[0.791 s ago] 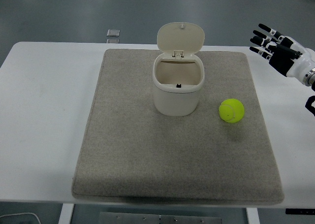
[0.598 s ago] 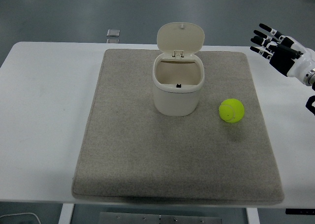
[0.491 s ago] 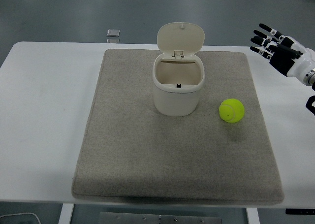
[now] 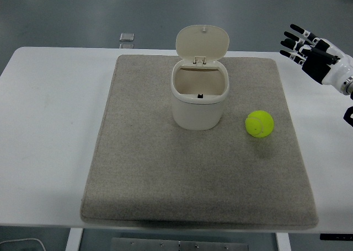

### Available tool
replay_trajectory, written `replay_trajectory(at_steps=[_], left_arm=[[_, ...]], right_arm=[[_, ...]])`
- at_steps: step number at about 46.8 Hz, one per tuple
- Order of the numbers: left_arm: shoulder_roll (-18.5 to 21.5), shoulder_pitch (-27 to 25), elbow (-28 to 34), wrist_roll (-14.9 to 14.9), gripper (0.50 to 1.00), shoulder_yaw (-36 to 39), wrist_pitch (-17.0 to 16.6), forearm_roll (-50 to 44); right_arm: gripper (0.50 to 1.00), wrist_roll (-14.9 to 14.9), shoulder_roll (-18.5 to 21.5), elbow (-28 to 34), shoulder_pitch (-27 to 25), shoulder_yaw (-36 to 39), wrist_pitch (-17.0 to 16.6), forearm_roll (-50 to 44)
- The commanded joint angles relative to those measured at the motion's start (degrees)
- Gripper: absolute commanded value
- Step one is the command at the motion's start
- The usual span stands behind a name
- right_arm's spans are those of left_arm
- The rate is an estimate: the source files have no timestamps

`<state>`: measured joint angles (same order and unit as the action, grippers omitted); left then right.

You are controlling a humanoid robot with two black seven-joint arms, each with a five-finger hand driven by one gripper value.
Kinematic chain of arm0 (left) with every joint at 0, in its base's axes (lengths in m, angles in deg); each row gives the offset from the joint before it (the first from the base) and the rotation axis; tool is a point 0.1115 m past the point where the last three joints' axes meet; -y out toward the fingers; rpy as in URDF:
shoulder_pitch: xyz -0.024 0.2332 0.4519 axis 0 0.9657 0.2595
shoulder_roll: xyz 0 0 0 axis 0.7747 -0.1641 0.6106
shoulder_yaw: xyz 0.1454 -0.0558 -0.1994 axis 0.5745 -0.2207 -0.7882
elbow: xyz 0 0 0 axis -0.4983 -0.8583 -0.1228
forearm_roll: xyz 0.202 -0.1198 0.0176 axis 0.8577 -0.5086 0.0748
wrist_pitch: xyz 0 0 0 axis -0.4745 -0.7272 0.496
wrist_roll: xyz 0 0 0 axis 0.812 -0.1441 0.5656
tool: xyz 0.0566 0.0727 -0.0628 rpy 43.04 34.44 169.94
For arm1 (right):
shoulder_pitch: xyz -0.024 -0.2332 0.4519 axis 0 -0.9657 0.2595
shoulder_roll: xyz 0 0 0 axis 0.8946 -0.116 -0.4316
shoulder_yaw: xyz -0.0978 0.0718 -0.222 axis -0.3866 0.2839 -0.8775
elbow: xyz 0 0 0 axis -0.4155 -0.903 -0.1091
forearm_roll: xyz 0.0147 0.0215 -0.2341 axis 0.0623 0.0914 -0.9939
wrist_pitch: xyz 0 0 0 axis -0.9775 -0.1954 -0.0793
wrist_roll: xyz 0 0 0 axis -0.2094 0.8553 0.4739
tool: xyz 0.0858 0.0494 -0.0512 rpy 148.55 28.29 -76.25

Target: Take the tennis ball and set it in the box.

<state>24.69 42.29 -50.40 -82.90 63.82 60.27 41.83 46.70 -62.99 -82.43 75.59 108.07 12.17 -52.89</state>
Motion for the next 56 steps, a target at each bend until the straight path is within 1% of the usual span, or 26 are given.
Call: replay_trajectory(at_steps=[1,8,12,22,31,39,41,46,50,56], left_arm=[[0.00,0.00,0.00,-0.07,0.992,-0.05,0.01,0.00],[0.00,0.00,0.00,0.02,0.992,-0.05,0.01,0.00],[0.00,0.00,0.00,0.02,0.992,-0.05,0.01,0.00],[0.00,0.00,0.00,0.02,0.992,-0.05,0.01,0.00],[0.00,0.00,0.00,0.02,0.992,-0.05,0.01,0.00],[0.00,0.00,0.00,0.02,0.992,-0.05,0.01,0.09],[0.00,0.00,0.00,-0.07,0.992,-0.05,0.01,0.00],[0.00,0.00,0.00,0.02,0.992,-0.05,0.09,0.00],[0.00,0.00,0.00,-0.07,0.992,-0.05,0.01,0.00],[0.00,0.00,0.00,0.02,0.992,-0.05,0.01,0.00]], right_arm=[[0.926,0.00,0.09,-0.09,0.09,0.17,-0.01,-2.53],[0.926,0.00,0.00,-0.09,0.18,0.17,-0.01,-4.91],[0.926,0.00,-0.79,-0.09,0.18,0.17,-0.45,-5.78],[0.926,-0.17,-3.43,-0.26,0.18,0.08,-3.26,-12.81],[0.926,-0.70,-6.50,-0.61,-0.08,0.26,-7.65,-18.96],[0.926,-3.68,-7.82,-2.63,0.01,0.17,-10.90,-26.52],[0.926,-5.00,-8.35,-3.25,0.01,0.17,-11.78,-29.59],[0.926,-9.74,-8.88,-4.65,-0.08,0.26,-13.63,-38.46],[0.926,-13.09,-9.14,-5.53,-0.08,0.34,-13.72,-45.59],[0.924,-15.46,-9.32,-7.55,-0.08,0.34,-13.63,-55.61]])
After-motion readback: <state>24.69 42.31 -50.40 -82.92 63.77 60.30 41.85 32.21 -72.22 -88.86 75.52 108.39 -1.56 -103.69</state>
